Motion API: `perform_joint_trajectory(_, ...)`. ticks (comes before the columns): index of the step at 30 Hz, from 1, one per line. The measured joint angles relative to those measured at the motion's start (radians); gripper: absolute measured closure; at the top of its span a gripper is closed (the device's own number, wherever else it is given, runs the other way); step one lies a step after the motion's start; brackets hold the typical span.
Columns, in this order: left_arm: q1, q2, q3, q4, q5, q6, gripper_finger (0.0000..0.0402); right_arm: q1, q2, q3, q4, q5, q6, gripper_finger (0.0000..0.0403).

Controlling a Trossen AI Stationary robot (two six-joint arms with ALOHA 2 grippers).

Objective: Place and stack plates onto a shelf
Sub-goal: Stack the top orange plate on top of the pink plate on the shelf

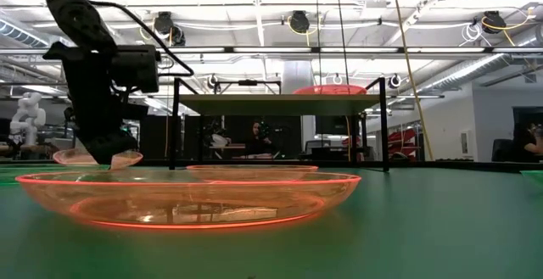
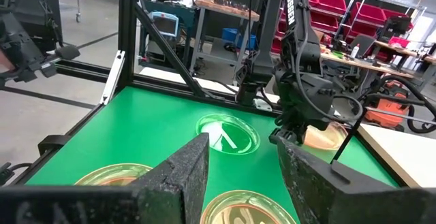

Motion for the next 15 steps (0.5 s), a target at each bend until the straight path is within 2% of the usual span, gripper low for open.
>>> perform_joint_trajectory(3, -0.027, -0.016, 0.000, -0.005, 0.010, -0.022, 0.0396, 0.000, 0.000, 0.000, -0.001, 0.000, -0.002, 0.0247)
perform_joint_trajectory(15, -0.070, -0.106, 0.000, 0.001, 0.180, -0.065, 0.0382, 0.000, 0.000, 0.000, -0.003, 0.000, 0.000, 0.0247)
